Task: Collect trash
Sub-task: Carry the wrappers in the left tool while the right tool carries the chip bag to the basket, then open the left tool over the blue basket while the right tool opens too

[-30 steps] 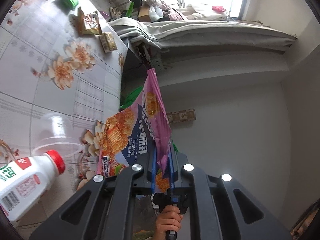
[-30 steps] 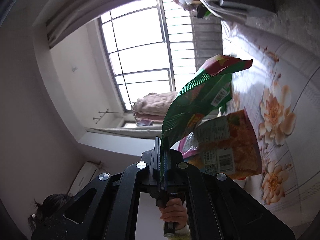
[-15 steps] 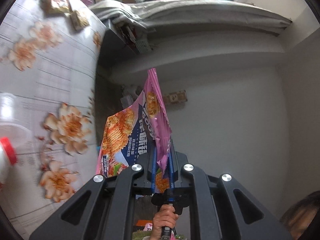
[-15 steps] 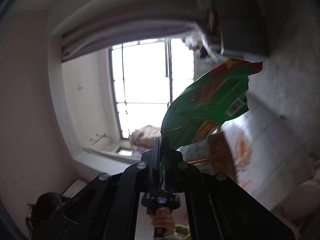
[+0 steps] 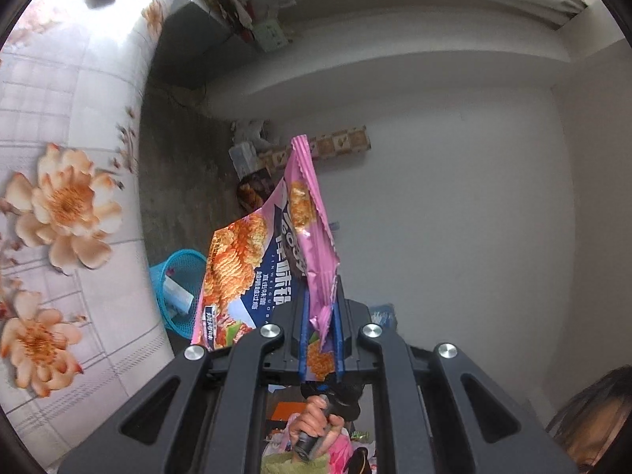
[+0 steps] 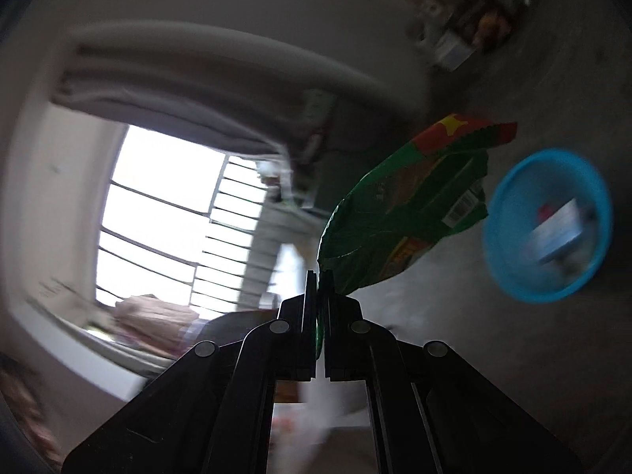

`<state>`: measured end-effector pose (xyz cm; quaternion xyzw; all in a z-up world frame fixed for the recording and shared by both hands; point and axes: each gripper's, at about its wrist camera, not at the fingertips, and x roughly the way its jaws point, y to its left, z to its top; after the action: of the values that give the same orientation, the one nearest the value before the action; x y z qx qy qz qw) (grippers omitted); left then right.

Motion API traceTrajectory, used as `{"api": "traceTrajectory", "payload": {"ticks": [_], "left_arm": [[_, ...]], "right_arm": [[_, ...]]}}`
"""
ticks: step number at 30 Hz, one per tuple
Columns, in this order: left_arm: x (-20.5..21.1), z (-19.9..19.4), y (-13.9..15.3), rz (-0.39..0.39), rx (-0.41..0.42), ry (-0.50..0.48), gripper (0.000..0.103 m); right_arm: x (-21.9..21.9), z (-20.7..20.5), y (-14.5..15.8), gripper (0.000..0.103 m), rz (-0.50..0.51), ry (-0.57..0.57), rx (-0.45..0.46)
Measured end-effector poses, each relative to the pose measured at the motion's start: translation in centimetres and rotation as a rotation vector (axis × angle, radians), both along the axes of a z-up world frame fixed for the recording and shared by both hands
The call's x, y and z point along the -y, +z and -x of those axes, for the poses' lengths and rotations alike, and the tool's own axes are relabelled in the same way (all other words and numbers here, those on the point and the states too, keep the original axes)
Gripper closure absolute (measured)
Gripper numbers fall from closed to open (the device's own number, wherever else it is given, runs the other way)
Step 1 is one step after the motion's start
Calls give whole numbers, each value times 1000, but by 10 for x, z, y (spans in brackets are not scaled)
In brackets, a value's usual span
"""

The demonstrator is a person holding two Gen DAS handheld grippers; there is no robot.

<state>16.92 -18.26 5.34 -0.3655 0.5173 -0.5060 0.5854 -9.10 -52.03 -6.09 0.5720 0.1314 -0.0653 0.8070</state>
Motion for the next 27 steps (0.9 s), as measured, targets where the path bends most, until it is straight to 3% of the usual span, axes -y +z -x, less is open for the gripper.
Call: {"api": "traceTrajectory", "payload": {"ticks": [7,11,17,20,22,23,25,27], "left_arm": [[21,2,-16,-48,-15,-21,94],[29,0,-19,-72,-16,-20,94],[44,1,-28,-85,-21,-36,94],[57,4,-30,-97,-33,-58,94],[70,6,-34,-103,-40,-75,94],[73,5,-33,-109,-37,-80,94],[87,8,-34,-125,-21,-90,94],[103,13,-32,-152,15,-100,94]], "right_arm": [[25,-21,-42,101,64,6,-173],[40,-45,-69,101,154,29,-319],[56,-54,-126,101,145,115,-433],[61,-65,-152,97,143,174,-560],[66,-66,-174,92,118,186,-706],[68,-64,-185,84,117,185,-788],[72,-54,-187,68,110,153,-822],[74,-36,-180,46,104,93,-793]]}}
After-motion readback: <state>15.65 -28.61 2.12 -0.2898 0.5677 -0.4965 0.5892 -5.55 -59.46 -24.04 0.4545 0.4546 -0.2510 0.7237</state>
